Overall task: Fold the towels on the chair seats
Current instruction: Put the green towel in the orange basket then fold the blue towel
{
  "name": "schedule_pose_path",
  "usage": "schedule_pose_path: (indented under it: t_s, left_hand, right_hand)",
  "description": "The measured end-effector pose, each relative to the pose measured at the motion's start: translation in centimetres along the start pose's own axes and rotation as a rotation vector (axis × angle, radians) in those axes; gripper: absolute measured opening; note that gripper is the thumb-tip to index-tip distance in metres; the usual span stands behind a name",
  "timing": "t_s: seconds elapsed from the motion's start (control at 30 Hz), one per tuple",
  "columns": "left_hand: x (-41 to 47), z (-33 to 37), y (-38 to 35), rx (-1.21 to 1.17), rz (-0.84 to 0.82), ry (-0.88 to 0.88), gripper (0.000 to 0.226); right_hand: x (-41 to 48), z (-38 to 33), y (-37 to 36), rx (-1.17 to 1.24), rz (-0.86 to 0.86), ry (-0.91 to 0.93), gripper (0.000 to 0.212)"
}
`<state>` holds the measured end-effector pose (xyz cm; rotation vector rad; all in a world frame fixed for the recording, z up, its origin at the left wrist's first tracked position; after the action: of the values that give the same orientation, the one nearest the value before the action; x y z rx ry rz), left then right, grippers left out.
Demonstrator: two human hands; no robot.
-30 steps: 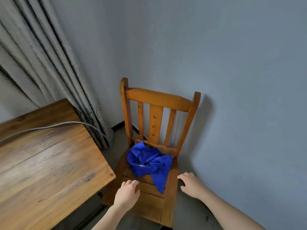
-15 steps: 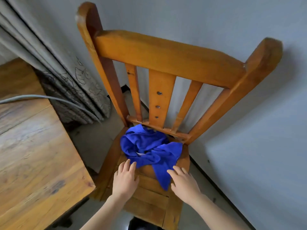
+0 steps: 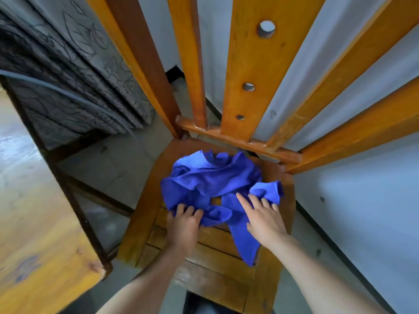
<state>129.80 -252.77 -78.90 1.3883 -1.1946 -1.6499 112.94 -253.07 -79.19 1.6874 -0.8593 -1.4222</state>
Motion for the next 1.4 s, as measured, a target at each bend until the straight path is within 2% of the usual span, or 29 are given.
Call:
schedule_pose_path:
  t_s: [0.03, 0.1, 0.2, 0.3, 0.43, 0.53, 0.67, 0.77, 0.87, 1.03, 1.13, 1.23, 1.4]
  left_hand:
    - [-0.6, -0.3, 0.0, -0.022, 0.043, 0.005, 0.047]
    - [-1.6, -0.8, -0.2, -0.119, 0.057, 0.048, 0.044]
    - [-3.3, -1.2, 0.7, -0.33, 0.06, 0.111, 0.019]
    - [-5.2, -0.9, 1.9, -0.478, 0.025, 0.212, 0.022]
    - [-7.9, 0.6, 7.1, -0.583, 0.077, 0.275, 0.019]
    - [-9.2, 1.0, 11.5, -0.667, 0.101, 0.305, 0.012]
    - [-11.0, 1.2, 18.2, -0.832, 0.16, 0.338, 0.003]
    - [-11.9, 0.9, 22.9, -0.936, 0.209, 0.359, 0.012]
    - [-12.6, 1.0, 26.1, -0.978, 0.195, 0.327, 0.004]
    - [-13.3, 0.6, 31.0, -0.91, 0.196, 0.262, 0.022]
    - [-13.4, 0.6, 34.0, -0.892, 0.211, 0.218, 0.003]
    - [-13.4, 0.7, 37.9, -0.852, 0.33, 0.137, 0.039]
    - [-16.3, 2.2, 44.8, -1.109, 0.511, -0.115, 0.056]
  right_hand:
    - [-0.6, 0.0, -0.7, -0.025, 0.019, 0.0, 0.085]
    - [-2.1, 0.4, -1.8, -0.03, 0.076, -0.016, 0.072]
    - [-4.6, 1.6, -1.7, 0.001, 0.088, -0.062, 0.05]
    - [-7.4, 2.9, -0.1, 0.055, 0.107, -0.103, 0.046]
    - [-11.2, 4.8, 6.4, 0.139, 0.192, -0.172, 0.041]
    - [-14.0, 6.0, 12.9, 0.212, 0.29, -0.184, 0.011]
    - [-16.7, 7.4, 20.8, 0.302, 0.377, -0.19, 0.025]
    - [-18.5, 7.5, 27.0, 0.367, 0.443, -0.177, 0.023]
    - [-20.2, 6.6, 32.3, 0.422, 0.467, -0.134, 0.022]
    - [-23.4, 2.9, 41.8, 0.559, 0.53, 0.029, 0.021]
    - [-25.0, 0.5, 47.5, 0.57, 0.603, 0.126, 0.017]
    - [-26.2, -1.8, 51.9, 0.566, 0.677, 0.184, 0.014]
    - [-27.0, -5.4, 55.9, 0.584, 0.748, 0.237, 0.013]
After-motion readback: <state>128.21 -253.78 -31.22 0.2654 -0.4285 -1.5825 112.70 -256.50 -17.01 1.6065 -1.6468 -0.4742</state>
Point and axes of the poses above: each hand's wrist, its own x-axis towards the middle knuckle, its own y-axis out of the back of the hand, z = x × y, the point moved 9 cm from there along x, towards the middle knuckle, and after that the axes turned 6 degrees about z, right-handed, at the moved point
